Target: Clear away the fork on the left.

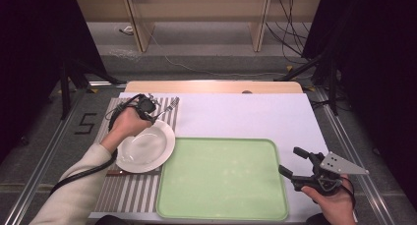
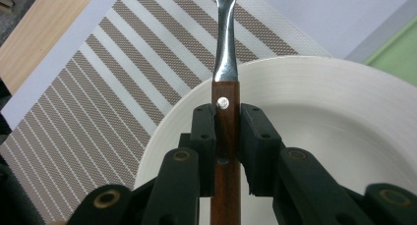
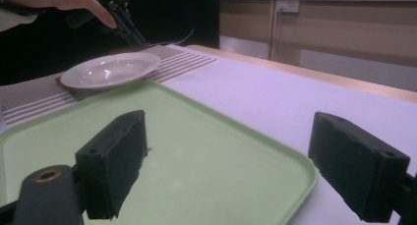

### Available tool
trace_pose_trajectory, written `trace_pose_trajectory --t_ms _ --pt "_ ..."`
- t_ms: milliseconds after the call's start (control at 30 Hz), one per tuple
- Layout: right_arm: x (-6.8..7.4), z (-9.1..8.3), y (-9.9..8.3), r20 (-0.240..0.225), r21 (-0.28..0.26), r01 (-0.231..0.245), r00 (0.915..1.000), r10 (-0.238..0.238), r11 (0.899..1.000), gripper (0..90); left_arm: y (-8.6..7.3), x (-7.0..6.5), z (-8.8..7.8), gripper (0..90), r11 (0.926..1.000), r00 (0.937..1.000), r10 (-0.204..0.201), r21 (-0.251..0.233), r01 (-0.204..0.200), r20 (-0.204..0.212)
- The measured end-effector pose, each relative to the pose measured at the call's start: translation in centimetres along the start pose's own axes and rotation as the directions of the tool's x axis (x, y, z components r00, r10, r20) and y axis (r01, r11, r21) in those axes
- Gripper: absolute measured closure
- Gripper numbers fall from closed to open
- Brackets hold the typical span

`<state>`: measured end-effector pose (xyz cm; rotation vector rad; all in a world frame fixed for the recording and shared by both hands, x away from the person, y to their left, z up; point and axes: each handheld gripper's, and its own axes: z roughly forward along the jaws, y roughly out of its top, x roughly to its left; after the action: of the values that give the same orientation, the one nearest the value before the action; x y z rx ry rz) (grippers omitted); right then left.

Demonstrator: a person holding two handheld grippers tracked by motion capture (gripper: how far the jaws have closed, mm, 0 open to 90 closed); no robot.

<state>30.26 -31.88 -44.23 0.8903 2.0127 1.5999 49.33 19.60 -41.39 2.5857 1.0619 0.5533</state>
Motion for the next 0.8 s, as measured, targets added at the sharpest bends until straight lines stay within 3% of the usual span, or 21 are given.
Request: trace_pose_trajectory --t_ms 800 --pt "0.0 0.0 0.0 0.001 -0.001 0.001 1.0 -0.001 1.0 15.9 -0.9 -4.2 -1.6 76.7 0.9987 0.9971 0.052 -0.001 -0.052 0.056"
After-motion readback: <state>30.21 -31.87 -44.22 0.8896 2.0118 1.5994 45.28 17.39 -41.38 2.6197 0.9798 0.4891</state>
